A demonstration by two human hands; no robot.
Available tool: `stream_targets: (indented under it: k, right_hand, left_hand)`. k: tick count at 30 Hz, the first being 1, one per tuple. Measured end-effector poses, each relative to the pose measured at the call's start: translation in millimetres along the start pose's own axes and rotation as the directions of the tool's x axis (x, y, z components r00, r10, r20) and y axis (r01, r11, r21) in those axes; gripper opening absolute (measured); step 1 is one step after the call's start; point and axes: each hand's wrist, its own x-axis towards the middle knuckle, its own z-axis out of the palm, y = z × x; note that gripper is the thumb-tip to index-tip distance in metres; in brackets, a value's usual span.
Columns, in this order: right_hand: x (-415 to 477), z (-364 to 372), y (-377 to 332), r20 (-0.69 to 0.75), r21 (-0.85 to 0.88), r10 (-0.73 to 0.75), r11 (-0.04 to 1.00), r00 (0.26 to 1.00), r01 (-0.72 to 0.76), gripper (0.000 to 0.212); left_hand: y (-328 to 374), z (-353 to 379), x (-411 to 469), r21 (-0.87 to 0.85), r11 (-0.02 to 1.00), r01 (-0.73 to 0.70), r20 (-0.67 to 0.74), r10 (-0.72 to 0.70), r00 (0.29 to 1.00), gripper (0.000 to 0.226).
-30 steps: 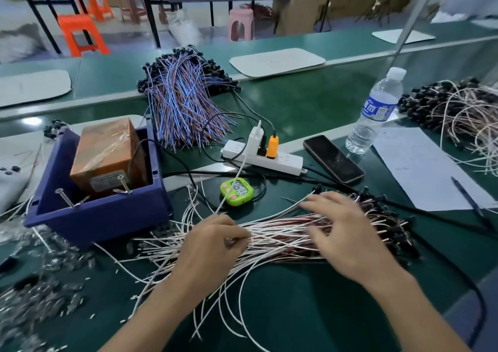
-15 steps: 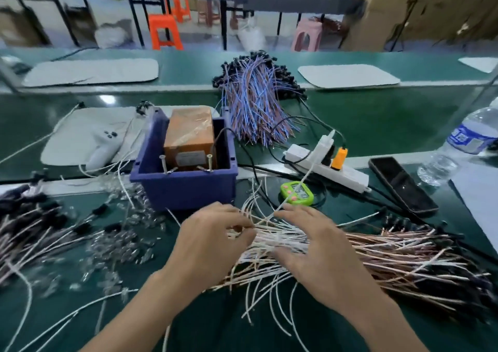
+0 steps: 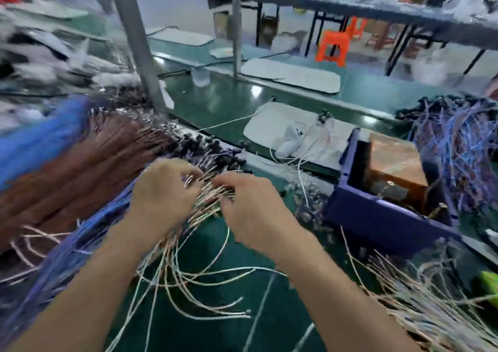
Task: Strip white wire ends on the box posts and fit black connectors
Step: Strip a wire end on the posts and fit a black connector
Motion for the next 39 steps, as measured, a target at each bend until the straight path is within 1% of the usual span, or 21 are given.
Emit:
stream_targets:
  k: [1, 3, 5, 7, 9, 12, 15, 17, 19, 22, 24, 26, 27, 29, 30, 32, 34, 35, 37, 39]
  right_hand:
    - [22.7, 12.5, -10.4, 0.048, -0.041, -0.036, 0.998, 0.998, 0.038, 0.047]
    - [54.1, 26.2, -15.7, 0.091, -0.138, -0.063, 0.988, 0.994, 0.075, 0.057]
    - [80.2, 42.6, -16.8, 0.125, -0.222, -0.072, 0.97, 0.99, 0.098, 0.056]
    - [94.6, 54.6, -11.7, 0.167, -0.275, -0.044, 0.957, 0.985, 0.089, 0.049]
    - [99.0, 61.9, -5.3, 0.181, -0.289, -0.039, 0.953, 0.983, 0.091, 0.047]
    - [98.0, 64.5, 0.8, 0.095, -0.225, -0.085, 0.969, 0.992, 0.105, 0.045]
    - [103.2, 60.6, 7.0, -0.026, -0.268, -0.028, 0.963, 0.999, 0.021, 0.032]
    - [106.6, 58.5, 10.3, -0.016, -0.299, 0.013, 0.954, 1.0, -0.017, 0.025]
    - [107.3, 57.7, 12.9, -0.001, -0.298, 0.025, 0.954, 1.0, -0.024, 0.023]
    - [110.0, 51.0, 19.4, -0.062, -0.34, 0.056, 0.938, 0.997, -0.074, 0.017]
    - [111.4, 46.7, 25.0, -0.003, -0.367, 0.087, 0.927, 0.996, -0.082, 0.026]
    - [110.7, 43.9, 28.6, 0.086, -0.317, 0.104, 0.946, 0.991, -0.072, 0.035]
    - [109.4, 42.5, 30.3, 0.083, -0.288, 0.106, 0.954, 0.991, -0.078, 0.034]
    - [109.4, 40.3, 34.3, -0.007, -0.254, 0.117, 0.96, 0.993, -0.115, 0.028]
    - [109.8, 39.0, 35.5, -0.05, -0.273, 0.121, 0.953, 0.991, -0.13, 0.026]
    - [108.6, 36.7, 36.8, -0.068, -0.356, 0.117, 0.925, 0.991, -0.134, 0.024]
    - [105.2, 34.8, 39.7, -0.057, -0.391, 0.112, 0.912, 0.992, -0.126, 0.022]
    - [103.0, 32.1, 41.4, -0.066, -0.367, 0.11, 0.921, 0.992, -0.127, 0.021]
    - [98.2, 21.7, 41.6, -0.101, -0.265, 0.129, 0.952, 0.987, -0.151, 0.022]
    - [94.2, 6.6, 36.9, -0.129, -0.142, 0.153, 0.975, 0.98, -0.171, 0.022]
  left_hand:
    - [-16.5, -2.3, 5.9, 0.022, 1.0, 0.005, -0.007, -0.004, 1.0, 0.025]
    - [-29.8, 4.2, 13.2, 0.081, 0.996, -0.036, 0.019, 0.034, 0.999, 0.046]
    - [-41.1, 10.7, 17.6, 0.105, 0.993, -0.062, 0.11, 0.051, 0.993, 0.062]
    - [-48.4, 20.4, 19.3, 0.04, 0.996, -0.085, 0.177, 0.077, 0.981, 0.065]
    - [-53.3, 28.6, 18.2, -0.006, 0.996, -0.084, 0.164, 0.084, 0.983, 0.063]
    - [-57.2, 36.3, 14.4, -0.017, 0.994, -0.104, 0.057, 0.105, 0.993, 0.055]
    - [-58.8, 40.5, 12.9, -0.009, 0.992, -0.122, 0.027, 0.122, 0.992, 0.055]
    - [-58.1, 41.6, 13.4, 0.01, 0.996, -0.084, 0.037, 0.084, 0.996, 0.058]
    - [-54.5, 42.2, 13.2, 0.036, 0.997, -0.066, 0.032, 0.065, 0.997, 0.059]
    - [-47.2, 40.8, 16.6, 0.033, 0.996, -0.086, -0.028, 0.087, 0.996, 0.051]
    - [-44.4, 38.7, 22.8, 0.021, 0.997, -0.074, -0.057, 0.075, 0.996, 0.04]
    - [-42.1, 37.7, 27.8, 0.043, 0.997, -0.057, -0.064, 0.06, 0.996, 0.033]
    - [-38.8, 38.2, 28.7, 0.065, 0.996, -0.066, -0.076, 0.071, 0.995, 0.032]
    - [-28.2, 41.3, 28.0, 0.088, 0.987, -0.135, -0.106, 0.144, 0.984, 0.032]
    - [-22.2, 44.5, 26.7, 0.08, 0.978, -0.193, -0.105, 0.2, 0.974, 0.032]
    - [-12.9, 53.2, 24.4, 0.082, 0.949, -0.305, -0.043, 0.309, 0.95, 0.023]
    - [-10.0, 59.8, 23.4, 0.102, 0.94, -0.326, 0.02, 0.326, 0.945, 0.015]
    - [-10.4, 61.1, 23.8, 0.095, 0.946, -0.311, 0.023, 0.311, 0.95, 0.013]
    - [-10.9, 60.7, 24.1, 0.037, 0.96, -0.278, 0.003, 0.278, 0.961, 0.017]
    - [-6.7, 56.4, 23.3, -0.088, 0.966, -0.243, -0.041, 0.24, 0.97, 0.02]
